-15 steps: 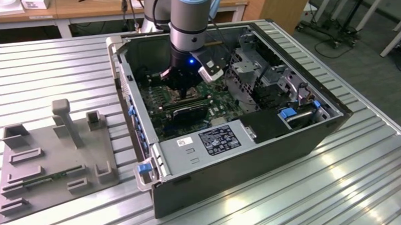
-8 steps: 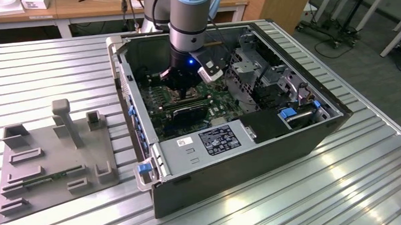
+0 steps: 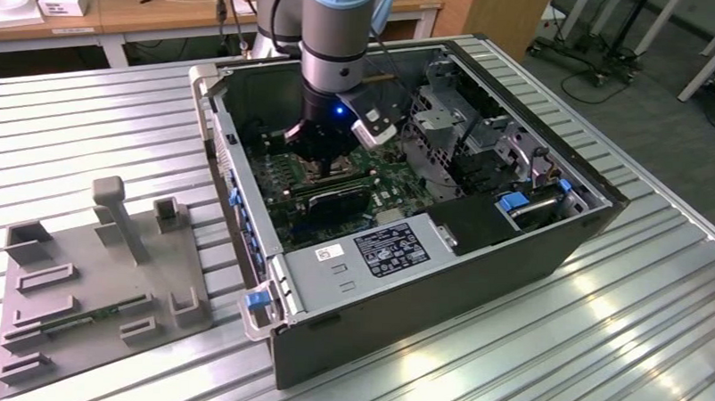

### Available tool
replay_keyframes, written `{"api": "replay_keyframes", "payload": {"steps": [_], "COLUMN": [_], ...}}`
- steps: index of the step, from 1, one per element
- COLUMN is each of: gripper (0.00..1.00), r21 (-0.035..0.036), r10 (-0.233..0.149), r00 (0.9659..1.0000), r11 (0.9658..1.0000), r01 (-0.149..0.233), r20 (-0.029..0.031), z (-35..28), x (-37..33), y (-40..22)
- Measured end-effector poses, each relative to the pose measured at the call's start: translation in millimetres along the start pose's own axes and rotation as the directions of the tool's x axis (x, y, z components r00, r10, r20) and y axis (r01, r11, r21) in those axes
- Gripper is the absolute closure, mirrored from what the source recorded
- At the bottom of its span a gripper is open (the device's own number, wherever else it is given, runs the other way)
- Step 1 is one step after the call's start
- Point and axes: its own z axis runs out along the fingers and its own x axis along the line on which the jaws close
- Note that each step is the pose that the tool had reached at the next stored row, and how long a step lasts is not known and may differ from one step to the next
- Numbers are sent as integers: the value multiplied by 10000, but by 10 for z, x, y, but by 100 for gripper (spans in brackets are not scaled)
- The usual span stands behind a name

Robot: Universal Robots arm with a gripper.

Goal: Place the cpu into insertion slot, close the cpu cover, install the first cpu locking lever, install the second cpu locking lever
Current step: 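Install the second cpu locking lever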

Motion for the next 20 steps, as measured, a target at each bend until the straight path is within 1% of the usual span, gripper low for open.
{"api": "replay_keyframes", "payload": {"steps": [4, 20], "gripper": [89, 89], "r21": [1, 2], "r10": [-1, 7], "r00": [10000, 10000], "r11": [10000, 10000], "r01": [1, -7], "r20": [8, 9], "z": [0, 4], "x": [34, 45], "y": [-3, -5]}}
